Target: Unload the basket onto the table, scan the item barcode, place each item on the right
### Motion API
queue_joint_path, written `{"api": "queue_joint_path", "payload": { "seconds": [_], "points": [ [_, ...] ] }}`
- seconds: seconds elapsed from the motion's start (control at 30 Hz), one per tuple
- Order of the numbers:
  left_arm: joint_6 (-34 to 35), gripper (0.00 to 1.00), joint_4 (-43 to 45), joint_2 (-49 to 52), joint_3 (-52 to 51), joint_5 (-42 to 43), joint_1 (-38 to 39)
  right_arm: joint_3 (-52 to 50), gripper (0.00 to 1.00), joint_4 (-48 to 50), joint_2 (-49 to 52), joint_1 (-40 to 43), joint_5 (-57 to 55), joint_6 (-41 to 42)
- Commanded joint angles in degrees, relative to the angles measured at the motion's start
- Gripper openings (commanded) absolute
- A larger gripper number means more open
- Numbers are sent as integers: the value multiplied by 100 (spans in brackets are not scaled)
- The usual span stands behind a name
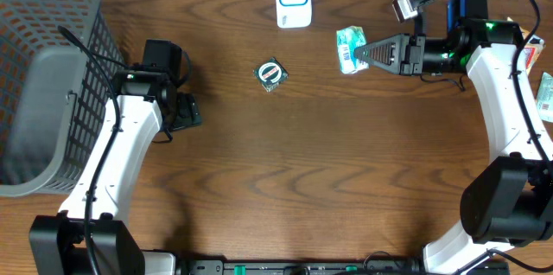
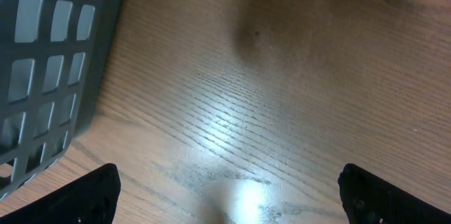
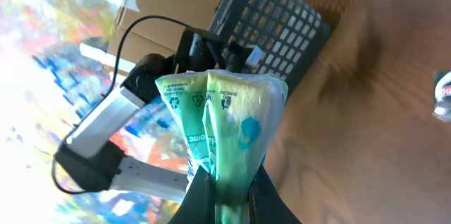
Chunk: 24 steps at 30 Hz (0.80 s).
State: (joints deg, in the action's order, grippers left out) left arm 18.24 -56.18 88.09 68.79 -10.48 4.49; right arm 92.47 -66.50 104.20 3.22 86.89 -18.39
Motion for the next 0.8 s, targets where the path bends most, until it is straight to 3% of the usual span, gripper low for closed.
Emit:
{"api": "queue_joint_path", "payload": {
  "seconds": [0.0,0.2,0.33,0.4,0.67,0.77],
  "points": [
    [74,98,-13,0,-24,-52,-20,-2,2,275,-11,-44,247,-127],
    [76,98,-15,0,-24,-52,-20,-2,2,1296,-4,-52,173,872],
    [76,98,-15,-2,-24,-52,-20,-2,2,2516,-4,-214,-527,2653],
    [74,98,-15,-2,-24,-52,-20,-2,1,2852,-4,-323,-501,2999],
    [74,98,-13,0,-24,-52,-20,-2,1,3305,-4,-852,-1567,3477],
    [74,98,-15,-2,-24,-52,-20,-2,1,3324,-4,-1029,-2811,3727]
  ]
}}
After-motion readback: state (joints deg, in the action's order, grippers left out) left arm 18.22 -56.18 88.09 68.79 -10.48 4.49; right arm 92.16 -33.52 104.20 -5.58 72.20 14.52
